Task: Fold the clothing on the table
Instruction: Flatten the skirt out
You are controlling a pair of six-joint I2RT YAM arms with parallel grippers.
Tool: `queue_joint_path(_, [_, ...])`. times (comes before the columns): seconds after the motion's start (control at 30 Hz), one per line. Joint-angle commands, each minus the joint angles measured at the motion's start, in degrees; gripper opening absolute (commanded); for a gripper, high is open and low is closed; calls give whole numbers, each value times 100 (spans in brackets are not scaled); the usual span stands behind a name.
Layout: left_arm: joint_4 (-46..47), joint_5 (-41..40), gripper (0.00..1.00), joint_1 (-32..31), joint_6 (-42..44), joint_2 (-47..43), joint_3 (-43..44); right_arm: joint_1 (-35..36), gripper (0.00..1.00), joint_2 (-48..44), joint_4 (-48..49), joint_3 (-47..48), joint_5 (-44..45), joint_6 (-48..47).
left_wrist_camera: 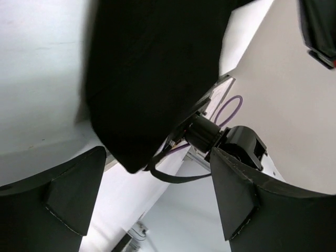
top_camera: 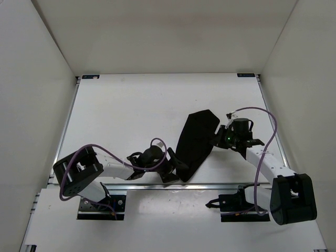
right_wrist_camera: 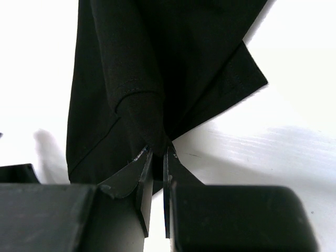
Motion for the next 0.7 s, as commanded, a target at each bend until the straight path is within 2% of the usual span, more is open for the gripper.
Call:
queue_joint_path(0.0, [246, -251, 90, -146, -494, 177, -69, -69, 0, -243, 188, -55, 73, 46])
queue_joint_path(0.1, [273, -347, 89, -207, -609, 187, -139, -104, 0, -374, 126, -47, 74, 46])
queue_joint_path(0.3, [107, -804, 75, -243, -688, -6, -210, -210, 0, -568, 143, -196, 47, 134])
queue_joint_path(0.53, [351, -884, 68, -339, -811, 327, 1, -96, 0, -639, -6, -143, 100, 186])
queue_joint_path(0.63, [378, -839, 62, -331, -847, 485, 107, -122, 0, -735, 2, -135, 161, 195])
queue_joint_path(0.67, [369, -866, 56, -383, -803, 486, 133, -113, 0, -770, -15, -134, 136, 187])
